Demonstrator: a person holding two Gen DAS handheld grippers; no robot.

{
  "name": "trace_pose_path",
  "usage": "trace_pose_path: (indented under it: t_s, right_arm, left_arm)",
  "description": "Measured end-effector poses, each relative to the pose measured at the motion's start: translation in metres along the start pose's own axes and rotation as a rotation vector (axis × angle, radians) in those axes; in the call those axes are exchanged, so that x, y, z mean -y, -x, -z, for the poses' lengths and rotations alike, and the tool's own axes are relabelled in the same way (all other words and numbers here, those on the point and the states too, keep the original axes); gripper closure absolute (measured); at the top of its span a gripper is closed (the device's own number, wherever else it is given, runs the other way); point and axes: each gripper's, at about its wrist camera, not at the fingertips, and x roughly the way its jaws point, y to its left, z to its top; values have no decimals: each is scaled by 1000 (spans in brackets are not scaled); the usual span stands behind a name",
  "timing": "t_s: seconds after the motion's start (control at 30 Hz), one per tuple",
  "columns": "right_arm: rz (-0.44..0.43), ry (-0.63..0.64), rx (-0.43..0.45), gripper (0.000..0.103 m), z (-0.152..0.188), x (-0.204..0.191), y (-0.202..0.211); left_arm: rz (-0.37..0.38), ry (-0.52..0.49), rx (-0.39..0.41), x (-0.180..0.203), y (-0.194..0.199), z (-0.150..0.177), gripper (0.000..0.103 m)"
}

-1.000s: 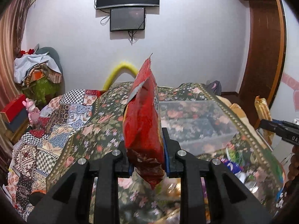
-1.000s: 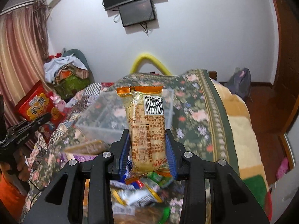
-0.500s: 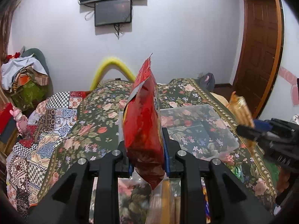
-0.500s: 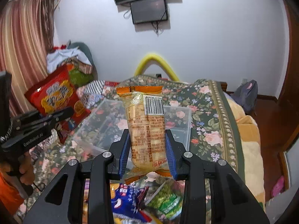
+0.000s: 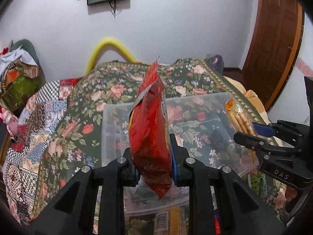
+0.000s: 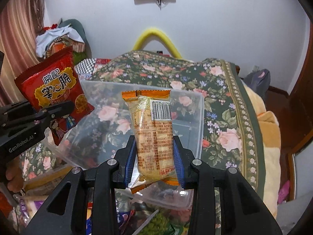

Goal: Organize snacks
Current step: 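Lower the red chip bag and biscuit bar into the clear box, open both tools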

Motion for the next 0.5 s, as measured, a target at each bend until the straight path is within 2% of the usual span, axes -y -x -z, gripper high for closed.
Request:
trace_pose_path:
  t_s: [0.17,0.27,0.5]
  right_arm:
    - [2,14,-43,70,1,-1,-10]
    - [-6,4,-47,69,2,-2,-9]
    - [19,26,-7,61,3,-11,13]
  left_arm:
    - [14,33,-36,-8,-8,-1,79]
    - [-10,16,-38,-8,-7,0,74]
    - [-10,4,21,-8,24,5,74]
